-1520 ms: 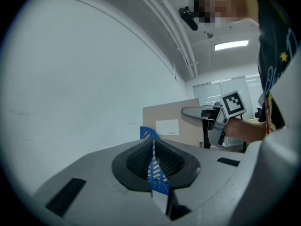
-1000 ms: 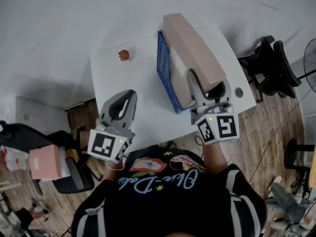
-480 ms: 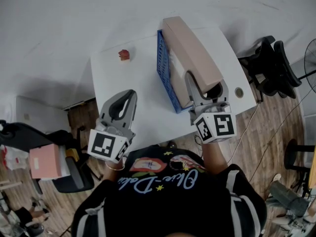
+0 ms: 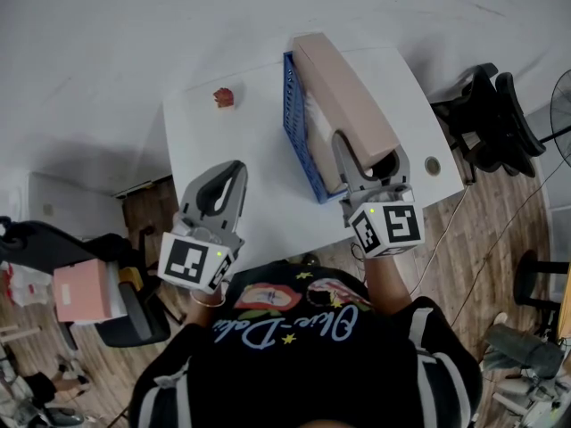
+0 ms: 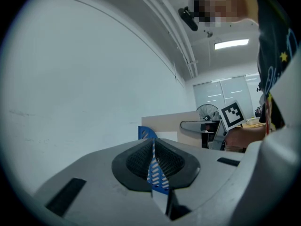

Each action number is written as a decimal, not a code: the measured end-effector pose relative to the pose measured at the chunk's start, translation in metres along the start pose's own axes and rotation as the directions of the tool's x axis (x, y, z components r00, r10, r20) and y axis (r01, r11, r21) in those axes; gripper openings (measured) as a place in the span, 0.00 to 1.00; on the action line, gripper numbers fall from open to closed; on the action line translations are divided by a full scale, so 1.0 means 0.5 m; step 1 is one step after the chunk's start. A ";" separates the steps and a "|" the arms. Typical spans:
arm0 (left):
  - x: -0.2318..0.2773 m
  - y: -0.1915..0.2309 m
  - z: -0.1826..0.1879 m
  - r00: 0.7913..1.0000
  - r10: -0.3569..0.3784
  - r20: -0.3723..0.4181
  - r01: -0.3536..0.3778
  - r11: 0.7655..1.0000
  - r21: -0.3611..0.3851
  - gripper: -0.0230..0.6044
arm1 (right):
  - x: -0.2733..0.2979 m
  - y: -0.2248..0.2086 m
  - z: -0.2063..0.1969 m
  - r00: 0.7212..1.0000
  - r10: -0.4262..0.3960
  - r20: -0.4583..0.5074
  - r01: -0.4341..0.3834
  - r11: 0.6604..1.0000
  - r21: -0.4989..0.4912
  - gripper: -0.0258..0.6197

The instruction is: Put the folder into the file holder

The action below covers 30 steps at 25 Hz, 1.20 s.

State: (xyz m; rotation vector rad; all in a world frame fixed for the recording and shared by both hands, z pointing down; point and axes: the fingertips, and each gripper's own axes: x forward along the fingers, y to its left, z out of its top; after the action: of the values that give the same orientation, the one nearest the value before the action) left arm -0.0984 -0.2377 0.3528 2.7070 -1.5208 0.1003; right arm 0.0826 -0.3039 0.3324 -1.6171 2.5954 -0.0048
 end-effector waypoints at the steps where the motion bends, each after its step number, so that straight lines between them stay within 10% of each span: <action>1: -0.001 0.000 -0.001 1.000 0.002 -0.004 -0.002 1.000 -0.006 0.06 | 0.000 0.000 -0.003 1.000 0.001 -0.005 -0.001 1.000 -0.003 0.46; 30: -0.006 -0.005 -0.001 1.000 0.000 -0.010 -0.001 1.000 -0.028 0.06 | -0.013 0.002 -0.056 0.996 -0.005 -0.091 0.004 1.000 -0.014 0.46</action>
State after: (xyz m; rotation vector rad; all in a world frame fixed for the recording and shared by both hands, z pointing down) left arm -0.0978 -0.2341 0.3533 2.6805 -1.5084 0.0924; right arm 0.0826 -0.2989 0.3609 -1.6651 2.6645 -0.0619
